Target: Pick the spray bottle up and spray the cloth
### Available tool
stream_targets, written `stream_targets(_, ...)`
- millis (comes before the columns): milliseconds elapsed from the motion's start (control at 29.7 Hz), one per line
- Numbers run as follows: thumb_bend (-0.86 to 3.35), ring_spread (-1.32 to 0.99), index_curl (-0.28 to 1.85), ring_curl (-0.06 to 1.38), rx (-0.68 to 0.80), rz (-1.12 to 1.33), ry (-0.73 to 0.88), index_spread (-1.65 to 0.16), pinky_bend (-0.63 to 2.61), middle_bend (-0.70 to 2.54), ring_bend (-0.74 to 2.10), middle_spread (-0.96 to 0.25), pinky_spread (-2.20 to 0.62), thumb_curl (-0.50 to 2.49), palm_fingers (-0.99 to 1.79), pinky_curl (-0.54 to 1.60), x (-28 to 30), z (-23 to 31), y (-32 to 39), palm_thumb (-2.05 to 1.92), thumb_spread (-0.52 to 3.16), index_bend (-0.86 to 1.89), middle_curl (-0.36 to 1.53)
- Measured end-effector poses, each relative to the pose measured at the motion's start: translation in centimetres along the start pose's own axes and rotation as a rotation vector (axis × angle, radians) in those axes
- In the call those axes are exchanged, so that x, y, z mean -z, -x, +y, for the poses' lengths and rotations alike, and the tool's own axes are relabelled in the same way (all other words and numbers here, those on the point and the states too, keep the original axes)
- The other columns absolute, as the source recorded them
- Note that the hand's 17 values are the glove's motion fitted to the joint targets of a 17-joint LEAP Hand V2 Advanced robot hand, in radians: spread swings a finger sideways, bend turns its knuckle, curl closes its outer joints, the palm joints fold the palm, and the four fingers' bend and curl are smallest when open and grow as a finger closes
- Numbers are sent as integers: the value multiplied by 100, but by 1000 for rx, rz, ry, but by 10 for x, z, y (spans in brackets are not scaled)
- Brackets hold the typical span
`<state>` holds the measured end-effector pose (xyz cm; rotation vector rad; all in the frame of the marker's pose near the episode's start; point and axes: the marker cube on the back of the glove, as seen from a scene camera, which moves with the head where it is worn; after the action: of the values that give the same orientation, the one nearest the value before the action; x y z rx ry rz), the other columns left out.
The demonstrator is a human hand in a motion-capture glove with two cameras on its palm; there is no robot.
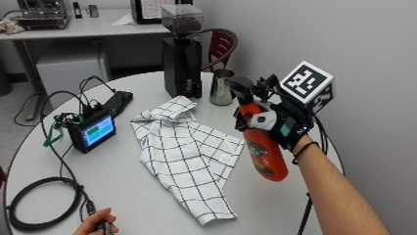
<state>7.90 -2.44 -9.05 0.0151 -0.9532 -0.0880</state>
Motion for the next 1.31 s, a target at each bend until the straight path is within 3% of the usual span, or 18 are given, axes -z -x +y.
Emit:
stream_targets(303, -3, -13, 44, 43, -95, -20, 139, -23, 15, 51, 51, -14, 27, 72, 109, 19, -47, 10, -49, 106, 46, 16, 50)
stream_targets(572, -3, -12, 45, 44, -94, -14, 76, -22, 18, 49, 50, -14, 27, 74, 111, 22, -7, 1, -3, 104, 46, 15, 50)
stream_targets(808, -3, -13, 44, 44, -217, 0, 120, -21, 18, 47, 51, -14, 26, 75, 113, 24, -39, 6, -46, 102, 46, 15, 50)
stream_targets(1144, -3, -12, 45, 44, -177, 37, 55, -20, 17, 48, 51, -12, 27, 77, 114, 25, -1, 0, 3, 101, 46, 16, 50)
stream_targets(1312, -3, -12, 45, 44, -263, 37, 110, -20, 17, 49, 51, -12, 27, 78, 116, 26, -32, 1, -35, 100, 45, 17, 51)
